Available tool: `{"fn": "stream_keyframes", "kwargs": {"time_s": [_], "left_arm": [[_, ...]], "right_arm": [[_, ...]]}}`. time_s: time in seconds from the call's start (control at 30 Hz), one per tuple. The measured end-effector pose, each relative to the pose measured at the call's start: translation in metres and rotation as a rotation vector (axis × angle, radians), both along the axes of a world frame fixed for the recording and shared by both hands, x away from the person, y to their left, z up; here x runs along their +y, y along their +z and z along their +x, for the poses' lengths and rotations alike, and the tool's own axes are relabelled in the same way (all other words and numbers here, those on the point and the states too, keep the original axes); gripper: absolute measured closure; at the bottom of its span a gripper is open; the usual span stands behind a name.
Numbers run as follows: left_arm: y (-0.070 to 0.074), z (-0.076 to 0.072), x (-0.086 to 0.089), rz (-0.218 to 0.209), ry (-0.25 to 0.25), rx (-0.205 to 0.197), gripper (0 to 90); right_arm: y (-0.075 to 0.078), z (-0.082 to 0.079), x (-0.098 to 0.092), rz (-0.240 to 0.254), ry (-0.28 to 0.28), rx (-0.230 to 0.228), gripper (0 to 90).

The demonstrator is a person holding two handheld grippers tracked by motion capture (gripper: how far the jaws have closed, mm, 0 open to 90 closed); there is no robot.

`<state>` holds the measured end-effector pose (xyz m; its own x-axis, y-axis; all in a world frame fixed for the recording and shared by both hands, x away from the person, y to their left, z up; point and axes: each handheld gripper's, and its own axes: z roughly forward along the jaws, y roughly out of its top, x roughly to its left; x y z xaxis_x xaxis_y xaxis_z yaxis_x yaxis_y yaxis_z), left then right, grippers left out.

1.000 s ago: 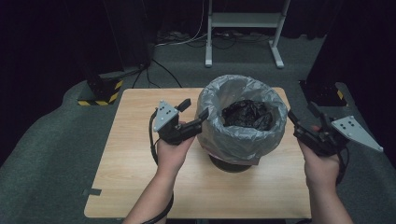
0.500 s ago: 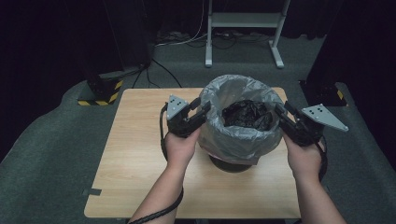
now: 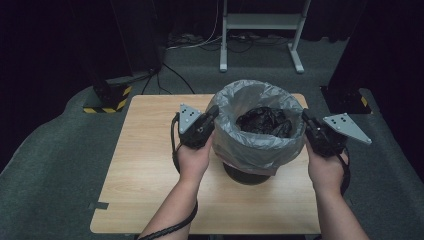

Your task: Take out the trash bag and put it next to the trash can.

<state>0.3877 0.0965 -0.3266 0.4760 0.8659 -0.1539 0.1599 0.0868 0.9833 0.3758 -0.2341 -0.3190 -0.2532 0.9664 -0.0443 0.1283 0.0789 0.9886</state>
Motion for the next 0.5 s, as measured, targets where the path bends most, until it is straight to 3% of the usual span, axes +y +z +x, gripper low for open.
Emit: {"fn": "stream_keyframes", "kwargs": {"time_s": [0.17, 0.5], "left_arm": [[0.017, -0.005, 0.003, -0.028, -0.002, -0.059, 90.0], [0.067, -0.019, 0.006, -0.045, -0.02, -0.191, 90.0]], "right_arm": [[0.009, -0.005, 0.002, 0.008, 0.0, -0.047, 89.9], [0.053, -0.022, 0.002, 0.047, 0.004, -0.197, 89.8]]}}
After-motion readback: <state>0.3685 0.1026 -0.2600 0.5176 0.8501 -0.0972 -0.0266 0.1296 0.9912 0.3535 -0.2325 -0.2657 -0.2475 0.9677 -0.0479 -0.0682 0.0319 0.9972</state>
